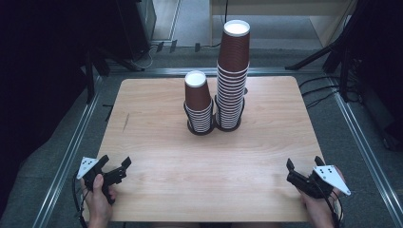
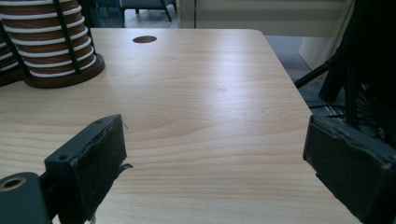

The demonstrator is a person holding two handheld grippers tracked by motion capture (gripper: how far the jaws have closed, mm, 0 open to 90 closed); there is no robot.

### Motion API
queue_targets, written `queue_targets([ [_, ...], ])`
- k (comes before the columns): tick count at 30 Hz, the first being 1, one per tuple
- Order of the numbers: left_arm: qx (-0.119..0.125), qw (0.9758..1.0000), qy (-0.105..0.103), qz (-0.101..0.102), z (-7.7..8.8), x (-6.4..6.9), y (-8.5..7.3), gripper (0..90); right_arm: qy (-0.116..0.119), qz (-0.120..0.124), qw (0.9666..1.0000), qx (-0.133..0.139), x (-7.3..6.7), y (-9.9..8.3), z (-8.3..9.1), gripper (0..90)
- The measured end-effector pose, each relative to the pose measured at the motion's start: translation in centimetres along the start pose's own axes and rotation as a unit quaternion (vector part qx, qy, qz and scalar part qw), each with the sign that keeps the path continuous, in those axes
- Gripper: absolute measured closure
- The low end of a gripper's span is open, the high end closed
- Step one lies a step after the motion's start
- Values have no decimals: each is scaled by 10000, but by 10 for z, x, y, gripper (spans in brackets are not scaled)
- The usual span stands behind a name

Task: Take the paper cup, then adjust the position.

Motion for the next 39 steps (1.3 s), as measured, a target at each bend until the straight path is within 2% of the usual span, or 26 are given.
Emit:
queue_targets([
  [1,69,9999,-5,91,1,-2,1,6,117,78,9999,-5,-5,2,-1,61],
  [2,73,9999,-21,101,1,-2,1,6,117,78,9999,-5,-5,2,-1,61],
  [3,22,10000,-65,8,0,0,0,6,168,110,9998,10,-8,5,-2,59],
  [4,22,10000,-65,8,0,0,0,6,168,110,9998,10,-8,5,-2,59],
  [5,-24,9999,-53,-148,0,3,-1,6,188,134,9997,58,-13,10,-1,59],
  [8,-60,9996,-34,-269,-1,6,-2,6,223,144,9996,91,-19,14,0,59],
  [9,-121,9991,-45,-395,-3,8,-2,6,242,161,9996,75,-24,18,0,59],
  [15,-214,9984,-71,-512,-6,11,-3,6,216,149,9996,45,-30,31,1,61],
  [18,-233,9983,-55,-530,-6,11,-3,7,384,293,9987,156,-37,40,4,63],
  [23,-274,9972,-17,-690,-7,14,-4,8,499,272,9980,263,-46,58,6,63],
  [26,-292,9972,2,-694,-8,14,-4,8,500,196,9980,326,-47,65,6,63],
  [27,-295,9972,9,-688,-8,14,-4,8,543,55,9978,374,-50,73,6,63],
  [30,-302,9973,31,-675,-8,14,-4,8,543,63,9976,421,-54,81,6,63],
  [35,-305,9973,21,-665,-8,13,-5,8,628,212,9966,482,-68,99,5,63],
  [39,-311,9973,6,-660,-8,13,-5,8,626,255,9967,448,-74,106,3,63],
])
Point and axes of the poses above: each handheld gripper's, and its own axes: z roughly backward along the jaws, y roughly out of its top, x roughly to its right, the point moved 7 cm from there along -z, roughly forward along the jaws, and after that the axes turned 9 degrees about -x, right-handed, at the moved point
